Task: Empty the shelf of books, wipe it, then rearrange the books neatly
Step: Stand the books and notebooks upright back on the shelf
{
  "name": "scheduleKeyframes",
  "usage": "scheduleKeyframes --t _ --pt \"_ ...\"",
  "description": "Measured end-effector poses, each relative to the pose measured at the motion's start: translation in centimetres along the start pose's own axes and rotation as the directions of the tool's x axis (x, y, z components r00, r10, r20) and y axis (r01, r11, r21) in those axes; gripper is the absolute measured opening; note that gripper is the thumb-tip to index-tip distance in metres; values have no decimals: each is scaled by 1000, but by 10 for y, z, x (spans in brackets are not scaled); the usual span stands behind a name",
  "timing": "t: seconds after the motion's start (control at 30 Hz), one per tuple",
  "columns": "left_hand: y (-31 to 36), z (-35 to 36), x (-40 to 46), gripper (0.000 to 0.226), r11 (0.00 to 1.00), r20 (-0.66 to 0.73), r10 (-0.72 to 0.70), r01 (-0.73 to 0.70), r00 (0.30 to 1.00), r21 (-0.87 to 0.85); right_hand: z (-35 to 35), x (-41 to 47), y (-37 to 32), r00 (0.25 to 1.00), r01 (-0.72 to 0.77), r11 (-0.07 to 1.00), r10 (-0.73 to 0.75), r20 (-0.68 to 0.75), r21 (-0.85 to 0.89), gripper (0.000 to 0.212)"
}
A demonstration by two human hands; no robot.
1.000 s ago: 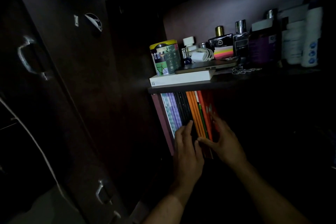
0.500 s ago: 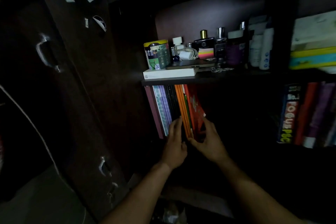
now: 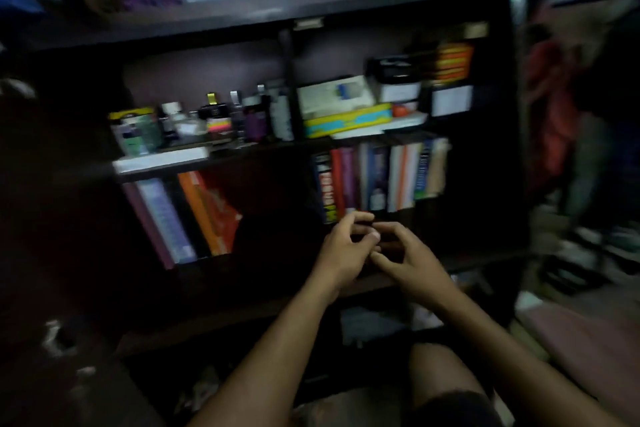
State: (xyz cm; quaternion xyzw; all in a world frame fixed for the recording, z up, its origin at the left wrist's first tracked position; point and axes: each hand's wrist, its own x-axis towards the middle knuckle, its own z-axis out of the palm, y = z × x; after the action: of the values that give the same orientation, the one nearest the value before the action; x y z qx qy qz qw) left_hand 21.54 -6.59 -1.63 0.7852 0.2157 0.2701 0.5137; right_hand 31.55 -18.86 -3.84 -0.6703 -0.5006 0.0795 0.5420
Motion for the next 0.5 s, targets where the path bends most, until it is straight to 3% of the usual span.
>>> scheduleKeyframes --t 0.07,0.17,0.33,0.5 --pt "31 61 -10 25 998 215 53 -48 975 -28 -61 -48 -1 994 -59 995 51 -97 -75 39" --pt "62 147 -28 35 992 429 128 -121 894 -45 -136 -121 -1 952 -209 957 152 -266 -203 33" --pt "87 249 -63 32 972 612 207 -230 763 -43 -218 -223 8 858 -427 832 250 -449 -353 39" --pt "95 299 -89 38 960 741 222 -273 634 -54 -256 -311 11 750 -627 661 369 -548 -413 44"
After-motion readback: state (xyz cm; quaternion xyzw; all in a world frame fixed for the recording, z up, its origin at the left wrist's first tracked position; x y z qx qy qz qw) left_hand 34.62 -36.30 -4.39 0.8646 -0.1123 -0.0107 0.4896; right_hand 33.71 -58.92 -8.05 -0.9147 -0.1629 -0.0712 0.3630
